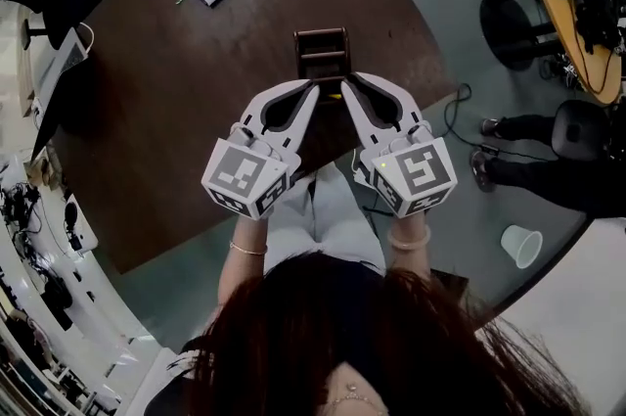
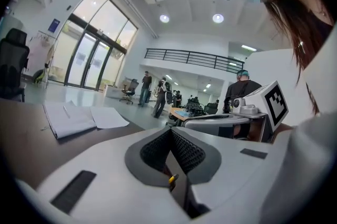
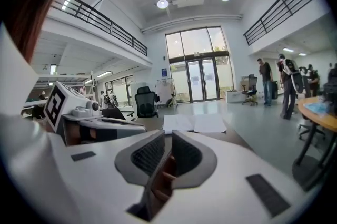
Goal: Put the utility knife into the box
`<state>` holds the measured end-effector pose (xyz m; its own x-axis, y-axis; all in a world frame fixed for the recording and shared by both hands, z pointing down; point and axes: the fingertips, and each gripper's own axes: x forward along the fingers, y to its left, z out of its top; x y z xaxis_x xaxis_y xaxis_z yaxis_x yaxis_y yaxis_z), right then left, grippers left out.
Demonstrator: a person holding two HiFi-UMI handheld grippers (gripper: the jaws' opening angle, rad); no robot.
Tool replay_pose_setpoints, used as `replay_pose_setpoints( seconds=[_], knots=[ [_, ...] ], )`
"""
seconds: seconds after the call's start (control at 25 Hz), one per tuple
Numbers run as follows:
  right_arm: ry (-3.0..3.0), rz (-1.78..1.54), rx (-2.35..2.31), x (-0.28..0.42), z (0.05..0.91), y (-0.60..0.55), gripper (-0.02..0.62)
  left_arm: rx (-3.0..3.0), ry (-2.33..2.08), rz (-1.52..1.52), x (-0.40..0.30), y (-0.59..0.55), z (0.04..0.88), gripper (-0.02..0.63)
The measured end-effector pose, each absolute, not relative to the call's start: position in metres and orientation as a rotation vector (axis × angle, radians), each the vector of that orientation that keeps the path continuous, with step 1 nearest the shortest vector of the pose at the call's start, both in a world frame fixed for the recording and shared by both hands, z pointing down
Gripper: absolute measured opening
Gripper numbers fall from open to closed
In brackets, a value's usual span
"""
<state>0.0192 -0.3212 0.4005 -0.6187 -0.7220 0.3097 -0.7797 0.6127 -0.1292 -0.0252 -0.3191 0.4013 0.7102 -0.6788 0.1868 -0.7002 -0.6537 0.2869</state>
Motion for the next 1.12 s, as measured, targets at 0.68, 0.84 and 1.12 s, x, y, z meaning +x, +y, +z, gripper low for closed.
replay_pose_setpoints(
  seconds=[0.68,0.84,1.12],
  knots=[
    [-2.775,0.077,1.303,0.033,0.289,-0.298,0.015,2.836,-1.166,-0.042,-0.023,-0.306,0.288,0.0],
    [-2.776,0.061,1.307,0.031,0.284,-0.294,0.015,2.853,-1.165,-0.029,-0.023,-0.302,0.285,0.0],
    [-2.782,0.053,1.277,0.023,0.285,-0.288,0.015,2.835,-1.169,-0.036,-0.028,-0.301,0.288,0.0]
  ],
)
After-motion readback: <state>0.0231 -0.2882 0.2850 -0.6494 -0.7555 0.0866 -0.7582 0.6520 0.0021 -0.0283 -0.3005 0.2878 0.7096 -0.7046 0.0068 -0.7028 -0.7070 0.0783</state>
